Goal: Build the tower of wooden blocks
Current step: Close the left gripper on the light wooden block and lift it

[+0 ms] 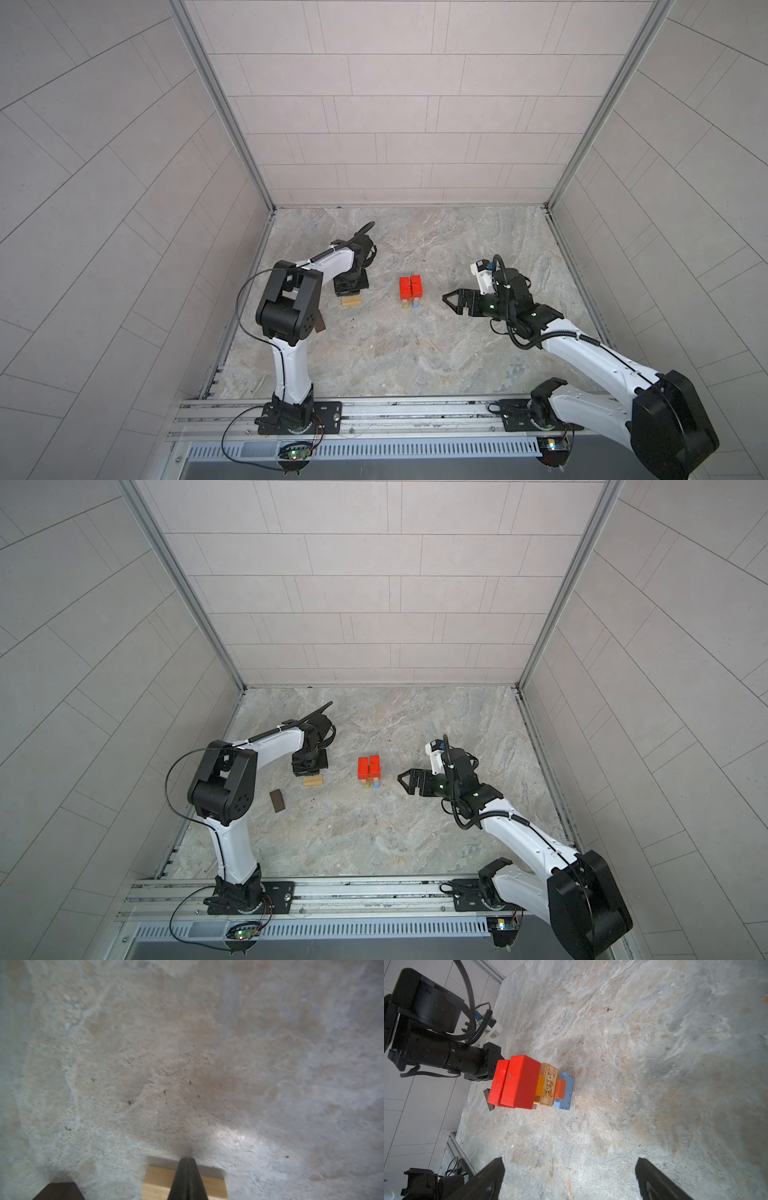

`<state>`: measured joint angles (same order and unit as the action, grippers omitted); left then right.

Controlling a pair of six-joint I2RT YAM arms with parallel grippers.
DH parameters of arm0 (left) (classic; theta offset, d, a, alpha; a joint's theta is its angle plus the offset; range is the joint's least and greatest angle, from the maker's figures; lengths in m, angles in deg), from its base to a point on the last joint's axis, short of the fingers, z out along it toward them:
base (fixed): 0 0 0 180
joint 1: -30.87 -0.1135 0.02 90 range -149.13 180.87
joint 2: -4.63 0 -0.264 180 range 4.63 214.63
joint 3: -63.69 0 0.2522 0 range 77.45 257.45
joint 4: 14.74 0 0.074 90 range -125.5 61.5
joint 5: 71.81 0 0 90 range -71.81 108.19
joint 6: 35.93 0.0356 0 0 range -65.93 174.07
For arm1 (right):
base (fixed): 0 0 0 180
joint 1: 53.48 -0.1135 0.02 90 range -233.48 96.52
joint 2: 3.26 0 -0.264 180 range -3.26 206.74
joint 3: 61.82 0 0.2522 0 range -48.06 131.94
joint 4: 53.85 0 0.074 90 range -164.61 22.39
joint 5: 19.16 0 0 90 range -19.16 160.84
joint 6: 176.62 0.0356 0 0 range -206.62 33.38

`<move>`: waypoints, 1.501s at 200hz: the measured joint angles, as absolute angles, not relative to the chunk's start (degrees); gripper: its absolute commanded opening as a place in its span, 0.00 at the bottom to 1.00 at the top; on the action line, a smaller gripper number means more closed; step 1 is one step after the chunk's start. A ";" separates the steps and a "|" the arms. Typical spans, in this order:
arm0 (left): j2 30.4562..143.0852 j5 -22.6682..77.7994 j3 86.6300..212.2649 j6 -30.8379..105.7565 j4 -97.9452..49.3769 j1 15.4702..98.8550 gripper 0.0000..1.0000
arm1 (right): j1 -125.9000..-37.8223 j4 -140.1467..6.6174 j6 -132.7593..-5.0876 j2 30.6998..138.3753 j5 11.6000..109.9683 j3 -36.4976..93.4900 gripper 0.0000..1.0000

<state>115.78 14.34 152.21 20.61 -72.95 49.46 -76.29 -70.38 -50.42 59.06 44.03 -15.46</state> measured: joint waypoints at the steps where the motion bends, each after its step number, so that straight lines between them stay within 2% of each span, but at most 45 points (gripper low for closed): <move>1: 115.78 14.31 152.21 20.61 -72.95 49.48 0.04 | -76.29 -70.38 -50.42 59.06 44.05 -15.46 1.00; 19: 115.63 13.99 152.21 20.61 -72.95 49.53 0.11 | -76.29 -70.38 -50.42 59.06 44.05 -15.46 1.00; 47: 113.33 13.22 152.21 20.85 -73.67 49.53 0.41 | -76.29 -70.38 -50.42 59.06 44.05 -15.46 1.00; 72: 109.18 12.83 152.21 21.64 -74.13 49.48 0.54 | -76.29 -70.38 -50.44 59.06 44.07 -15.46 1.00; 113: 105.05 14.80 150.94 26.38 -72.95 49.31 0.60 | -76.29 -70.38 -50.59 59.06 44.07 -15.46 1.00; 156: 105.09 16.78 146.15 28.37 -71.66 49.27 0.66 | -76.29 -70.38 -50.61 59.06 44.07 -15.46 1.00; 234: 105.68 17.88 144.80 28.64 -68.51 49.27 0.75 | -76.29 -70.38 -50.61 59.11 44.07 -15.46 1.00; 267: 106.56 18.45 143.75 28.44 -67.31 49.27 0.81 | -76.29 -70.34 -50.61 59.35 44.07 -15.48 1.00; 300: 107.37 18.45 143.16 28.35 -66.72 49.27 0.83 | -76.29 -70.34 -50.61 59.41 44.09 -15.52 1.00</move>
<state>107.37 18.45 143.16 28.35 -66.72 49.27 -76.29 -70.34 -50.61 59.41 44.09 -15.52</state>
